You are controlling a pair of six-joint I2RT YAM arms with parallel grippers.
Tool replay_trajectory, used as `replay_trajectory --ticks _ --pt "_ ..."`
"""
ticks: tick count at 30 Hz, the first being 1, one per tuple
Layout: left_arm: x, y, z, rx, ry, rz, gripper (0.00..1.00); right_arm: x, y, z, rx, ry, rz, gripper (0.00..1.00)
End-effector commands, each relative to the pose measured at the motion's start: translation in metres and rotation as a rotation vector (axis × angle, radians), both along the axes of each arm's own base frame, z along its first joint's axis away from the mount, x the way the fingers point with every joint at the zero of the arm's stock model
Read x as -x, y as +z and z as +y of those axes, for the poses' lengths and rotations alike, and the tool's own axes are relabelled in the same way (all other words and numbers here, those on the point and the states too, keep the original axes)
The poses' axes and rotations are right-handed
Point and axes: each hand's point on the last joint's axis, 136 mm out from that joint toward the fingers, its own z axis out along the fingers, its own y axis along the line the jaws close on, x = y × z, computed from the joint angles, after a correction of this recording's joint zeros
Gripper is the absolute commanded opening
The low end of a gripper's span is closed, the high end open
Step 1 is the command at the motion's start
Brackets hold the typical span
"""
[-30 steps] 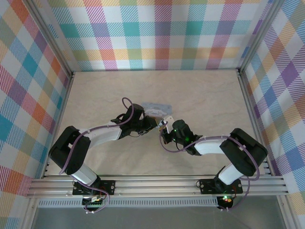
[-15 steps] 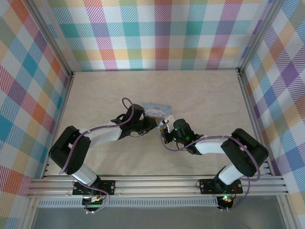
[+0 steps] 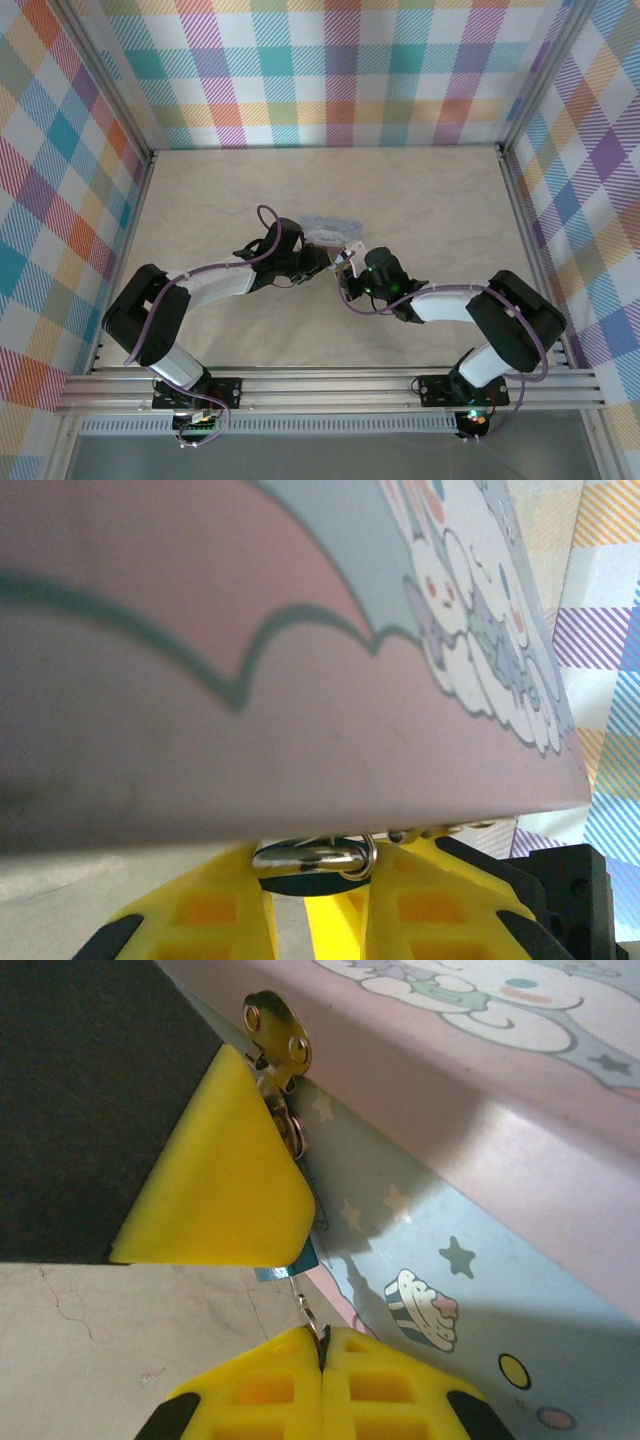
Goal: Unlock a padlock with a key
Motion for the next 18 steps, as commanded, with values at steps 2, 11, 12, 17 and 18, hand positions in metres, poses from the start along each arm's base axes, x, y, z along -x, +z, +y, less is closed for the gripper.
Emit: replay_trajectory --ticks 2,11,12,17,18 --pt "0.05 -0.004 -0.028 0.053 -0.186 0.11 0.14 -0.035 0.104 0.035 -0.242 0.023 -0.276 0.0" --pt "0.051 -0.003 -0.029 0.054 -0.189 0.109 0.14 -0.039 0.119 0.043 -0.298 0.035 -0.293 0.0" --pt "0.051 -0.003 -0.029 0.054 -0.188 0.111 0.14 -0.04 0.122 0.045 -0.303 0.04 -0.296 0.0" --pt "0.05 -0.003 -0.029 0.054 -0.185 0.108 0.14 -0.036 0.129 0.047 -0.329 0.063 -0.304 0.0" --pt "0.05 -0.003 -0.03 0.058 -0.186 0.109 0.14 -0.036 0.13 0.047 -0.329 0.064 -0.304 0.0"
